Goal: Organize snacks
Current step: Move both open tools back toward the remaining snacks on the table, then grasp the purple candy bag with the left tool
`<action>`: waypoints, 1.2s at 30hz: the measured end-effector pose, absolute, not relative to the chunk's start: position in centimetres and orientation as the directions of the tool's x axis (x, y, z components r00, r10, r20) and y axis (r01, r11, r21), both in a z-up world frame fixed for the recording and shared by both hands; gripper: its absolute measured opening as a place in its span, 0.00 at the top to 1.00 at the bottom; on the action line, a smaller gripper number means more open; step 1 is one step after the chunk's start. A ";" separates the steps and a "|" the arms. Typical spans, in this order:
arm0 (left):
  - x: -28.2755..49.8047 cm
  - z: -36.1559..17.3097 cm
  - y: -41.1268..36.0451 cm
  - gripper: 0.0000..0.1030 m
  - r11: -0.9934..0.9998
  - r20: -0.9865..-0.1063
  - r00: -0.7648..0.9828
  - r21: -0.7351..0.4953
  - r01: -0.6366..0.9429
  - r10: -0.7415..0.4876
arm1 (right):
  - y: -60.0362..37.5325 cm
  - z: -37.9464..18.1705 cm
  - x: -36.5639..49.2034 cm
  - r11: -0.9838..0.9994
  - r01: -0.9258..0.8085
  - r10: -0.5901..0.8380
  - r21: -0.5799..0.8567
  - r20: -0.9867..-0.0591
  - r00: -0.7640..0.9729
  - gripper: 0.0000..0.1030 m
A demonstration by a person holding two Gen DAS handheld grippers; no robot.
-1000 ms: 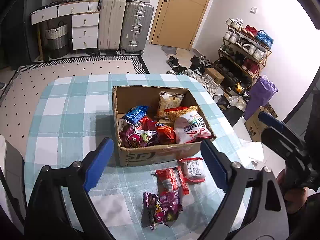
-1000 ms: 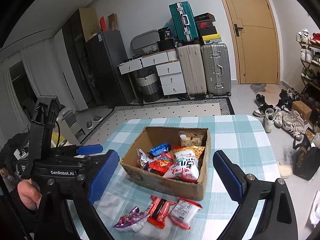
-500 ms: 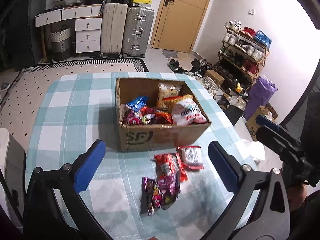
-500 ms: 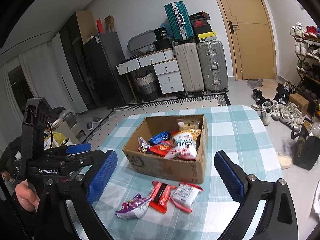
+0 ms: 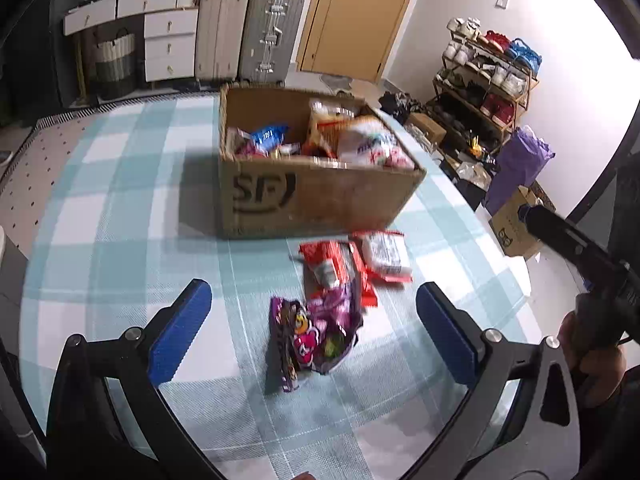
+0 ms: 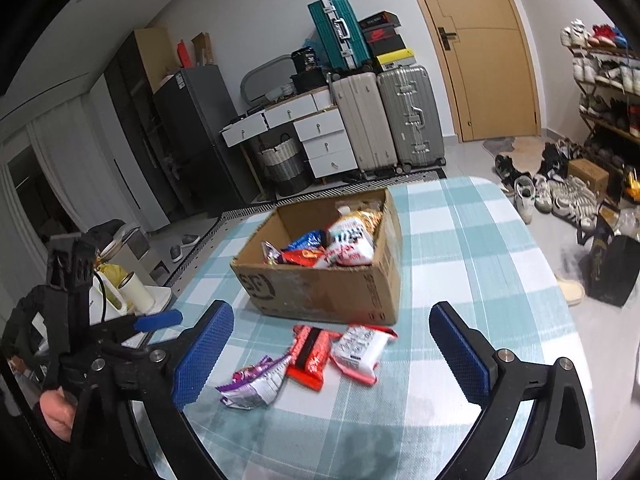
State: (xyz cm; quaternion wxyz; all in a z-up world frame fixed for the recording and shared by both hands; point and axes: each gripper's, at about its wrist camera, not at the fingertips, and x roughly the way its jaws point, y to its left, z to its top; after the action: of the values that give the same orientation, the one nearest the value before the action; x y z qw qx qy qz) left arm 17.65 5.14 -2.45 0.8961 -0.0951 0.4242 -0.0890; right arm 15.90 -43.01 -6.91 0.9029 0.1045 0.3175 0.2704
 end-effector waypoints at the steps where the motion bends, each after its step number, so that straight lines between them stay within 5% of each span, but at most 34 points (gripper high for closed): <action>1: 17.7 -2.9 5.0 0.01 0.966 -0.748 0.618 -0.246 0.079 -0.241 | -43.1 -7.1 15.9 0.833 -0.419 0.554 0.363 -0.518 0.652 0.03; 26: 20.1 -11.2 2.9 0.02 0.973 -0.817 0.530 -0.219 0.077 -0.226 | -43.2 -12.3 16.1 0.838 -0.373 0.545 0.398 -0.583 0.602 0.03; 29: 20.6 -11.7 3.5 0.15 0.970 -0.815 0.529 -0.233 0.077 -0.237 | -43.3 -12.6 16.1 0.839 -0.368 0.544 0.400 -0.587 0.600 0.03; 31: 21.0 -12.1 3.8 0.43 0.963 -0.811 0.523 -0.253 0.091 -0.262 | -43.3 -12.7 16.1 0.839 -0.366 0.544 0.403 -0.588 0.599 0.03; 33: 20.9 -12.0 4.0 0.56 0.953 -0.789 0.539 -0.280 0.116 -0.297 | -43.4 -12.8 16.1 0.840 -0.363 0.542 0.404 -0.590 0.598 0.03; 36: 21.1 -12.1 4.2 0.64 0.944 -0.777 0.539 -0.296 0.144 -0.326 | -43.5 -13.0 16.1 0.840 -0.362 0.542 0.405 -0.592 0.597 0.03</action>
State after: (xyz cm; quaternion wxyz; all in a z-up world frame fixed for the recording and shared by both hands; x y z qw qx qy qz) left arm 21.07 4.23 -12.09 0.8716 -0.0988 0.4608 -0.1346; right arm 16.11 -43.46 -13.02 0.8851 0.1220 0.3695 0.2554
